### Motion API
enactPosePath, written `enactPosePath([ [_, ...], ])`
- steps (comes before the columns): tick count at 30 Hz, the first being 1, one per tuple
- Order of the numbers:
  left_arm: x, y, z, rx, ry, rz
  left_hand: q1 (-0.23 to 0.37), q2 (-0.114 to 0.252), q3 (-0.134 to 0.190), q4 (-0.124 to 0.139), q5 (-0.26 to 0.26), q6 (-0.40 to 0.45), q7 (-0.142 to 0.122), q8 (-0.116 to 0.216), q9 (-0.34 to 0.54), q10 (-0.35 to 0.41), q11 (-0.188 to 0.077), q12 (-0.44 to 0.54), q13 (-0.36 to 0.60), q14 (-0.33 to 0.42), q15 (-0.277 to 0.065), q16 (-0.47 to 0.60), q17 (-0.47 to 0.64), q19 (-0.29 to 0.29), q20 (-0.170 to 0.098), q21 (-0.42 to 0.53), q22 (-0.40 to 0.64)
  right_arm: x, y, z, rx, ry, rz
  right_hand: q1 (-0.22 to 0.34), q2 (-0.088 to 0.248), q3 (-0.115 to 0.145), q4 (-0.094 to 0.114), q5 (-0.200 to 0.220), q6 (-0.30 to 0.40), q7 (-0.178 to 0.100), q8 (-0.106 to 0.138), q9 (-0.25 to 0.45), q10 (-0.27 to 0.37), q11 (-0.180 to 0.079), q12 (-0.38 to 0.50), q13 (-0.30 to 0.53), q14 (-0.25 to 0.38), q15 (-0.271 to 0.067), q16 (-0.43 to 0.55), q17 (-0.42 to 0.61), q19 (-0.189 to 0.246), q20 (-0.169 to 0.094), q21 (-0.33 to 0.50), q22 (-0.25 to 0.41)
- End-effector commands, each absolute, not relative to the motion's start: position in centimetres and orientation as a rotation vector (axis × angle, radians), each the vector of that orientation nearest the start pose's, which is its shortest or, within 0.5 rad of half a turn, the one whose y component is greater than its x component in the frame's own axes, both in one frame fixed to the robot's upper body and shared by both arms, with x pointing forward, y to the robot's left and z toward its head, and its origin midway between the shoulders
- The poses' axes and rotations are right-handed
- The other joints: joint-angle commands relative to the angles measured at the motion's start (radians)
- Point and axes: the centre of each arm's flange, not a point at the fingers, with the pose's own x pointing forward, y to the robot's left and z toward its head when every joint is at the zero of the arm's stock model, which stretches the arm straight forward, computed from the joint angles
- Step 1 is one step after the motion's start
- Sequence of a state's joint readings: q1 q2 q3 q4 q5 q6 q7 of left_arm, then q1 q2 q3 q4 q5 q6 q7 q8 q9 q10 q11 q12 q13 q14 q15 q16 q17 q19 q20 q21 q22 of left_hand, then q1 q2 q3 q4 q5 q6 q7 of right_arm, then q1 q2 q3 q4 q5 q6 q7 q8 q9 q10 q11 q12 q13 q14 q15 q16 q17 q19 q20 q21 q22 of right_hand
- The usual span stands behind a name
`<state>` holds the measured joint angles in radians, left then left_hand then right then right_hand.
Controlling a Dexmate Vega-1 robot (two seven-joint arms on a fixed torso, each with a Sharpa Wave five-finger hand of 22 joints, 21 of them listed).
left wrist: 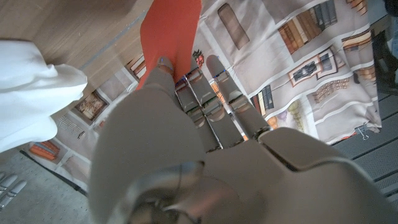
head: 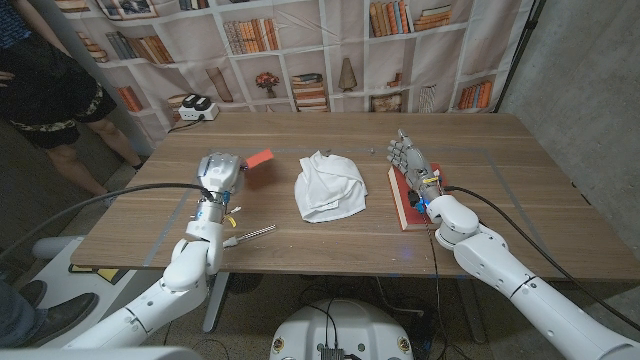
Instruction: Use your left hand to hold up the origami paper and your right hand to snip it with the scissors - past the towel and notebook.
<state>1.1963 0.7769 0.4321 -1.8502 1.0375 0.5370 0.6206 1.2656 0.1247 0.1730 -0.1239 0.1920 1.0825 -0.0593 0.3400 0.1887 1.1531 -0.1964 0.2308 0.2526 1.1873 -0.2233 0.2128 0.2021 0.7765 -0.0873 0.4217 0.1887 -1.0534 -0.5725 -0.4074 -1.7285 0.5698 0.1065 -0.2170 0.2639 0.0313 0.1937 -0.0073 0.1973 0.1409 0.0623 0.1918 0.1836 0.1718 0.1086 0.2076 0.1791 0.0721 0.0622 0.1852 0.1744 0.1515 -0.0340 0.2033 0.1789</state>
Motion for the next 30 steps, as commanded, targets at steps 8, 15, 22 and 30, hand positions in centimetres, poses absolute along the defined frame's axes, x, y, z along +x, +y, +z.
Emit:
enactPosePath([
  [8,50.3,26.7,-4.5,1.671,-1.226,0.788,-0.001,0.006,0.010,0.004,0.003,0.004,-0.013,-0.001,0.005,0.007,-0.007,0.001,0.012,0.016,-0.002,0.011,0.007,-0.001,-0.072,0.007,0.005,56.5,-22.0,-6.1,-0.015,-0.557,0.196,0.007,0.012,0.001,-0.009,-0.005,-0.003,0.002,0.001,0.004,0.006,0.001,0.002,0.005,0.005,0.001,0.000,0.005,0.006,0.001,0.001,0.005],
  [15,50.3,25.8,-4.1,1.652,-1.302,0.777,-0.004,0.006,0.011,0.008,0.002,0.008,-0.024,0.000,0.005,0.009,-0.006,0.000,0.018,0.020,-0.001,0.013,0.011,-0.005,-0.075,0.008,0.006,55.7,-22.5,-5.7,-0.033,-0.572,0.183,0.008,0.013,0.001,-0.011,-0.006,-0.002,0.002,0.002,0.004,0.006,0.000,0.002,0.005,0.006,0.000,0.000,0.005,0.006,0.001,0.001,0.005],
  [22,50.7,24.2,-3.8,1.630,-1.425,0.676,-0.008,0.005,0.010,0.011,0.001,0.013,-0.025,0.002,0.005,0.015,-0.008,0.001,0.022,0.022,-0.002,0.015,0.014,-0.007,-0.075,0.010,0.007,54.7,-22.9,-5.2,-0.059,-0.595,0.184,0.009,0.013,0.001,-0.013,-0.007,0.005,0.006,0.004,0.004,0.009,0.001,0.003,0.005,0.007,0.000,0.000,0.005,0.007,0.002,0.001,0.006],
  [30,50.6,23.6,-3.4,1.591,-1.537,0.619,-0.005,0.004,0.012,0.011,0.001,0.014,-0.025,0.002,0.004,0.018,-0.008,0.000,0.027,0.027,-0.005,0.019,0.020,-0.009,-0.076,0.013,0.009,53.4,-24.0,-5.5,-0.037,-0.616,0.178,0.012,0.014,0.002,-0.015,-0.007,0.008,0.008,0.005,0.004,0.019,-0.001,0.006,0.005,0.013,0.000,0.002,0.005,0.010,0.000,0.002,0.006],
])
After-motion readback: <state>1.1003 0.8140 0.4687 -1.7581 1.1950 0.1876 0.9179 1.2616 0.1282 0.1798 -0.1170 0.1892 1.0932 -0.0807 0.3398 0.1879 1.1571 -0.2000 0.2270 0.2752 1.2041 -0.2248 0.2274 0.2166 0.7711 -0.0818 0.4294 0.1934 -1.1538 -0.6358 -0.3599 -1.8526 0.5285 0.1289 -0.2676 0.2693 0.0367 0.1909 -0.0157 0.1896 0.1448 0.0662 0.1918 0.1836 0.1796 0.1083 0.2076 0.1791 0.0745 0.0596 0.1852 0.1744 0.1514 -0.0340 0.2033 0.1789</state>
